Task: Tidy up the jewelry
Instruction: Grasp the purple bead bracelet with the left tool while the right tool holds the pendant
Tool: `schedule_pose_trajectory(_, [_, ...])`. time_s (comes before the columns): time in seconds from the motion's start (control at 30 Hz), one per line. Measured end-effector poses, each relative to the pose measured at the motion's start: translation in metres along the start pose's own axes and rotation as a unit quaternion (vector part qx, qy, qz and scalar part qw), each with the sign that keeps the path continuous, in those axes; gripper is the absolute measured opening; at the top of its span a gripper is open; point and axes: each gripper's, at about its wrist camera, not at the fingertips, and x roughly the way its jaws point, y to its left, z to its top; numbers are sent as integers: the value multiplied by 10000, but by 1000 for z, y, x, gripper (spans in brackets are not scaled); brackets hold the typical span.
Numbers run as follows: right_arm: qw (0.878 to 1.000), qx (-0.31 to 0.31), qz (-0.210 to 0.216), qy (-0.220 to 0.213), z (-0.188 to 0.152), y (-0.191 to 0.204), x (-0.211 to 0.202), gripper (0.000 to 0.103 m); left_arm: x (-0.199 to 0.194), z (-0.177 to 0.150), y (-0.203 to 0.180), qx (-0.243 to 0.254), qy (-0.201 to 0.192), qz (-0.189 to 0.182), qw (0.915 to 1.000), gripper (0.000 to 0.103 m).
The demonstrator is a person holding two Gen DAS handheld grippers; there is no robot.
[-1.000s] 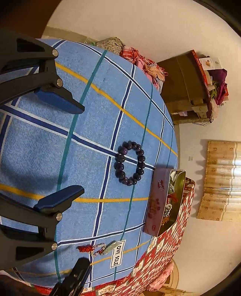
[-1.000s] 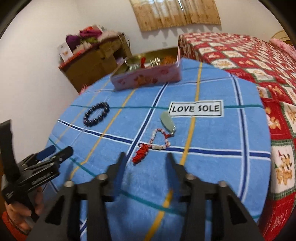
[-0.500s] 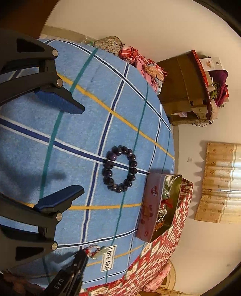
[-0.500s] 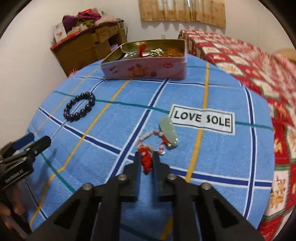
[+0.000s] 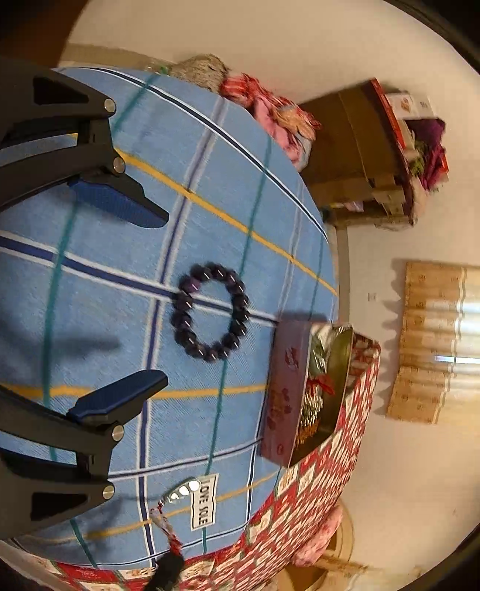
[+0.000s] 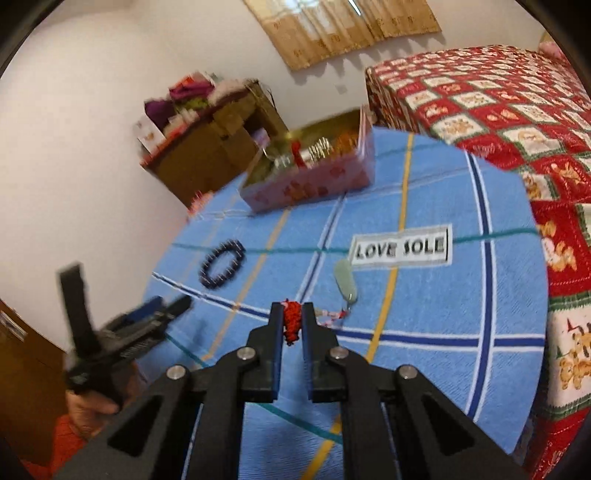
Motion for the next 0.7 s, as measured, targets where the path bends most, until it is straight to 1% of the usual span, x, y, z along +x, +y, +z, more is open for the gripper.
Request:
schedule_pose_trajectory(0.13, [9989, 266, 310, -219, 15, -2, -14, 12, 15, 12, -17, 410, -31, -79, 9991, 79])
schedule_pose_trajectory(0.2, [9983, 347, 380, -291, 20, -3, -18, 12, 24, 16, -24, 580, -27, -42, 9983, 79])
schedule_pose_trajectory(0.23, [9980, 376, 407, -318, 23, -3, -19, 12, 31, 18, -28, 650, 45, -42, 9979, 79])
schedule_pose_trajectory(0.3, [9970, 459, 515, -336, 26, -6, -22, 12, 40, 23, -29, 617, 147, -184, 9978, 79])
schedule_pose_trajectory(0.4, [9949, 607, 711, -373, 30, -9, -25, 12, 50, 27, -33, 694, 275, 26, 9972, 77])
schedule_pose_trajectory(0.43, [9947, 612, 724, -390, 31, -9, -26, 12, 54, 27, -34, 746, 340, 85, 9966, 75])
schedule_pose_trajectory(0.5, [9942, 626, 763, -426, 35, -9, -29, 12, 60, 26, -36, 785, 486, 62, 9957, 60])
schedule_pose_trajectory(0.53, [9936, 658, 809, -444, 37, -10, -29, 12, 62, 26, -36, 764, 537, -41, 9956, 57])
schedule_pose_trajectory(0.57, [9929, 687, 856, -457, 40, -10, -30, 12, 62, 26, -34, 710, 551, -128, 9959, 51])
schedule_pose_trajectory(0.63, [9927, 673, 868, -499, 43, -9, -31, 12, 63, 26, -31, 582, 574, -266, 9963, 47])
schedule_pose_trajectory(0.67, [9928, 646, 859, -519, 44, -8, -32, 12, 63, 26, -30, 571, 566, -256, 9964, 44])
schedule_pose_trajectory(0.7, [9928, 628, 869, -535, 46, -7, -33, 12, 62, 26, -30, 556, 549, -256, 9966, 33])
